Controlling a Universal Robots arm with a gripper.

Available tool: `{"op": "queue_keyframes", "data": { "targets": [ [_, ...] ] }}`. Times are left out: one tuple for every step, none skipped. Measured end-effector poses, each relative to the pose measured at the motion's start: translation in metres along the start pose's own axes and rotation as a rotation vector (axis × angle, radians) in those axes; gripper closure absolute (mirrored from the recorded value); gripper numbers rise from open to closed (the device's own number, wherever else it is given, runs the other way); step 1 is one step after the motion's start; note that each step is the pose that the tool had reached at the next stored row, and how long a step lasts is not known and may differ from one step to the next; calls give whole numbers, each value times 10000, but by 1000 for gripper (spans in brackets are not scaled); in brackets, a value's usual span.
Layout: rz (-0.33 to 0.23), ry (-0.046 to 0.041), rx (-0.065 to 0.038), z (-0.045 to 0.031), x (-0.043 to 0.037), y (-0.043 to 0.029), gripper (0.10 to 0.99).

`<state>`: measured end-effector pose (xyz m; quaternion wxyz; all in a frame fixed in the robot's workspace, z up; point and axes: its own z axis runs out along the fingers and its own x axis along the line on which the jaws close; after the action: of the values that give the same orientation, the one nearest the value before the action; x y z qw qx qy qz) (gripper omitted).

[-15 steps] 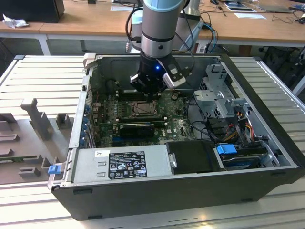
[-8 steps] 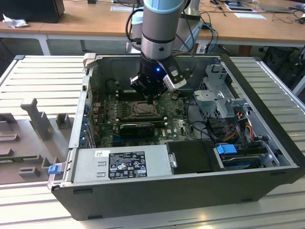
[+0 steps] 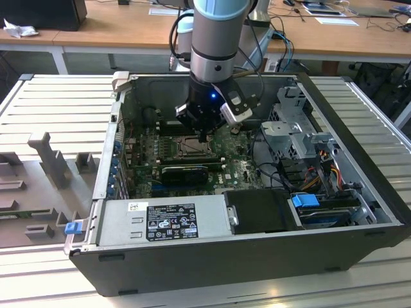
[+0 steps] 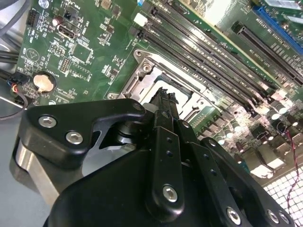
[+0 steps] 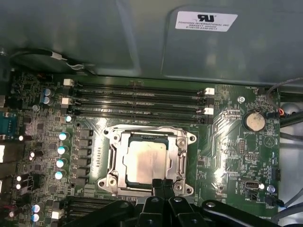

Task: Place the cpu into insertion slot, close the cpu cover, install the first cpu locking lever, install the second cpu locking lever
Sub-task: 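Install the second cpu locking lever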

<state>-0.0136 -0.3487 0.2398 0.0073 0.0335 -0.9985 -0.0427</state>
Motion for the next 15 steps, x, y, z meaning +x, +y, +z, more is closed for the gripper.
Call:
{"op": "queue_keyframes", "data": {
  "targets": [
    [0,0,0,0,0,-6,980],
    [0,0,0,-1,1,-15,980],
    [0,0,0,-2,1,-21,980],
    [0,0,0,-2,2,-26,980],
    [0,0,0,-3,2,-39,980],
    [1,0,0,-3,4,-46,980],
    [0,0,0,-4,4,-50,980],
    [0,1,0,-4,4,-55,980],
    [0,0,0,-5,4,-61,980],
    [0,0,0,-5,4,-68,980],
    [0,0,0,-5,5,-73,980],
    [0,0,0,-6,6,-80,980],
    [0,0,0,-6,6,-84,980],
    [-1,1,1,-6,6,-89,980],
    [0,0,-1,-6,6,-92,980]
  ]
}}
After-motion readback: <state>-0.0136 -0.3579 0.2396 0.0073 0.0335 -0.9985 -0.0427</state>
